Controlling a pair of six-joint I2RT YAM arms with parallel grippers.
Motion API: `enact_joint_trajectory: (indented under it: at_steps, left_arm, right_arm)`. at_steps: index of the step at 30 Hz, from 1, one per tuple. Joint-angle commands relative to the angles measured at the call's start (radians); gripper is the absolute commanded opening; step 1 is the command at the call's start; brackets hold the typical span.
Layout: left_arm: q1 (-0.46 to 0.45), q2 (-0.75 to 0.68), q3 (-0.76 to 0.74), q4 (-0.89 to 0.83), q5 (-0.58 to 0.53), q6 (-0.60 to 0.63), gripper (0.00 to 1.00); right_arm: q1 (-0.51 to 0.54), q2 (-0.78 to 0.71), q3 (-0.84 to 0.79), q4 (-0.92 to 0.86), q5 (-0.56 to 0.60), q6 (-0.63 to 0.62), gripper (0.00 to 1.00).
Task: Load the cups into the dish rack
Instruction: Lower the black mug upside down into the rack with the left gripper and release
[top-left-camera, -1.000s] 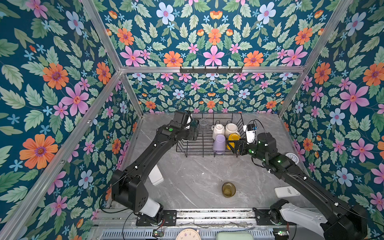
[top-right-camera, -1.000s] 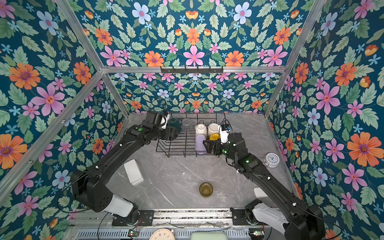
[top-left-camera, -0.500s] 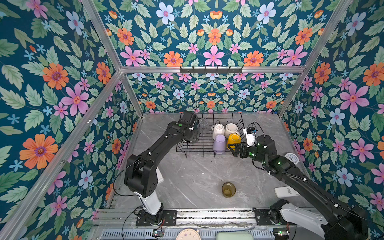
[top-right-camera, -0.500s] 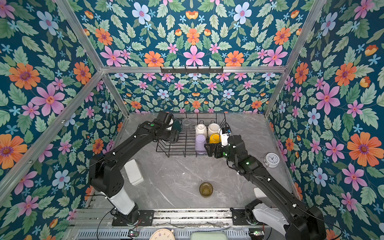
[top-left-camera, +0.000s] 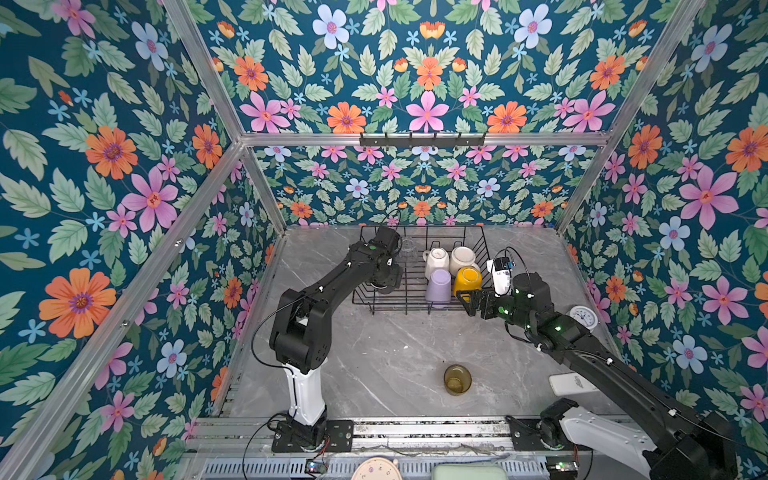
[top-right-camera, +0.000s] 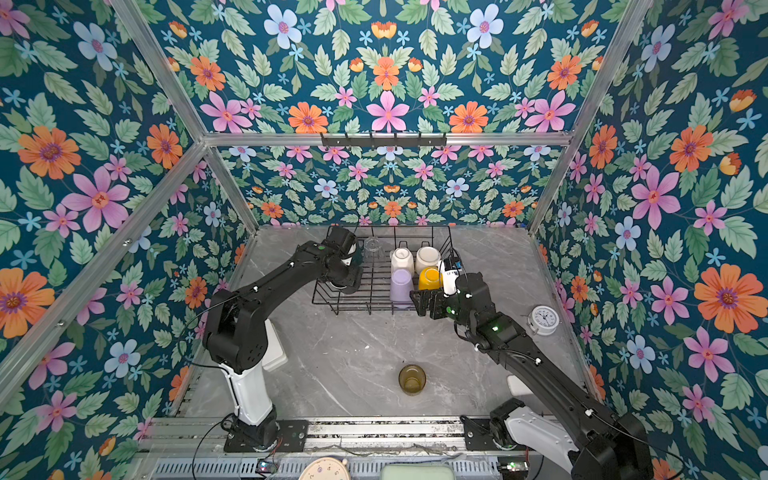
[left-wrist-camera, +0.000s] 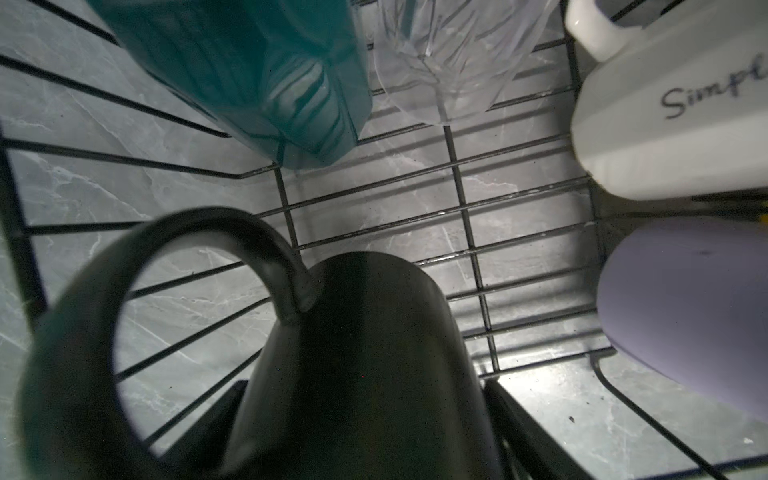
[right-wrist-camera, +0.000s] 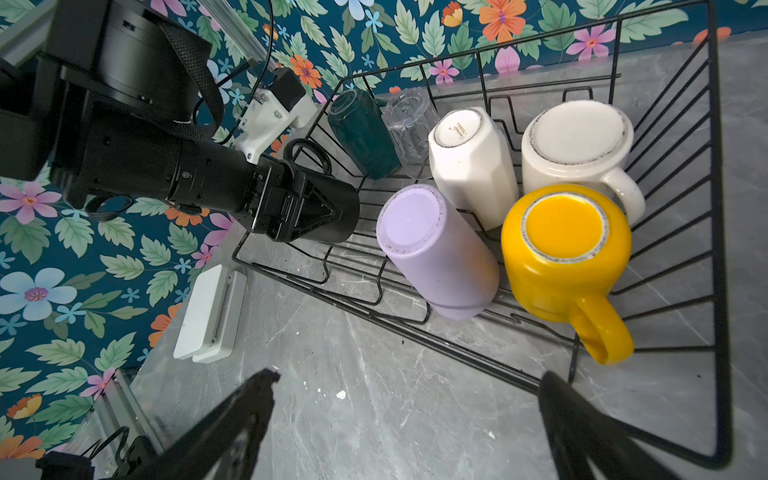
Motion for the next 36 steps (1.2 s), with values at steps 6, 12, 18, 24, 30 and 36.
enact_joint_trajectory:
  at_steps: [6, 12, 18, 24, 30, 36]
  left_arm:
    - [0.002, 0.043, 0.013, 0.010, -0.024, 0.004, 0.04]
    - [0.001, 0.067, 0.014, 0.010, -0.023, 0.003, 0.23]
    - [0.001, 0.092, 0.014, 0.012, -0.026, 0.001, 0.49]
    - [0.002, 0.098, 0.010, 0.013, -0.050, 0.000, 0.72]
    - [0.001, 0.098, 0.008, 0.019, -0.071, -0.002, 0.86]
    - [0.002, 0.094, 0.005, 0.019, -0.085, -0.003, 0.94]
  right_arm:
    - [0.001, -0.010, -0.001, -0.002, 0.004, -0.007, 0.99]
    - [0.000, -0.005, 0.006, 0.001, 0.002, -0.008, 0.99]
    - [0.001, 0.016, 0.016, 0.006, -0.014, -0.005, 0.99]
    - [0.000, 0.013, 0.015, 0.000, -0.005, -0.010, 0.99]
    - [0.000, 0.022, 0.024, 0.001, -0.015, -0.010, 0.99]
    - [0.001, 0.022, 0.025, -0.002, -0.015, -0.013, 0.99]
